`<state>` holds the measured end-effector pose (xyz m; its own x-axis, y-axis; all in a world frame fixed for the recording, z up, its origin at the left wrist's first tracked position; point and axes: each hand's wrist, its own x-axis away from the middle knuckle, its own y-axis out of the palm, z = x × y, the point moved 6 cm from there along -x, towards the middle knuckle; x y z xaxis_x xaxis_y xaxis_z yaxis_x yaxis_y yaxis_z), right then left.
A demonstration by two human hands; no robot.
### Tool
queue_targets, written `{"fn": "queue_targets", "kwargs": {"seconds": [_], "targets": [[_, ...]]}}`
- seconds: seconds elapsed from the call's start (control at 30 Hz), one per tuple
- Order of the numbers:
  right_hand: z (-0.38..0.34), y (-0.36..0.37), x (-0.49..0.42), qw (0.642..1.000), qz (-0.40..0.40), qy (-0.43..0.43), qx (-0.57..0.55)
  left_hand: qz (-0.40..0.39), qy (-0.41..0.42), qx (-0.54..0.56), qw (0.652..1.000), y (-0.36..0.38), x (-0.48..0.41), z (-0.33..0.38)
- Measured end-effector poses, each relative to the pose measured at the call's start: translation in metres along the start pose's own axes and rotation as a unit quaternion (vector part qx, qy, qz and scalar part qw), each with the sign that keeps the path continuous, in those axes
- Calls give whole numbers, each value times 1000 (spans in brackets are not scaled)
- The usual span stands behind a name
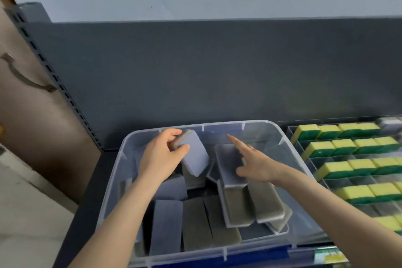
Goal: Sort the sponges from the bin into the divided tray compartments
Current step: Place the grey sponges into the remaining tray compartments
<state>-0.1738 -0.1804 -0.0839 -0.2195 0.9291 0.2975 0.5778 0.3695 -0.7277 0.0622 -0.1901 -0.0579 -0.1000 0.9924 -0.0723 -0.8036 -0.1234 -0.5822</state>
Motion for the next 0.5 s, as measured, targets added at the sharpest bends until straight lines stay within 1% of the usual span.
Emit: {"fn": "queue_targets", "kwargs": {"seconds": [0.07,0.13,0.33,0.5], "targets": [[-14,6,-4,997,-43,-31,50,5,0,4,1000,-1,-1,0],[-21,9,-10,994,-68,-36,74,7,-2,6,1000,-1,-1,-1],[-17,0,-22,995,-69,-1,66,23,-10,6,1000,-4,-2,-4],[-12,-16,-13,998,13,-18,55,44,-19,25,999,-11,-4,-6]]}}
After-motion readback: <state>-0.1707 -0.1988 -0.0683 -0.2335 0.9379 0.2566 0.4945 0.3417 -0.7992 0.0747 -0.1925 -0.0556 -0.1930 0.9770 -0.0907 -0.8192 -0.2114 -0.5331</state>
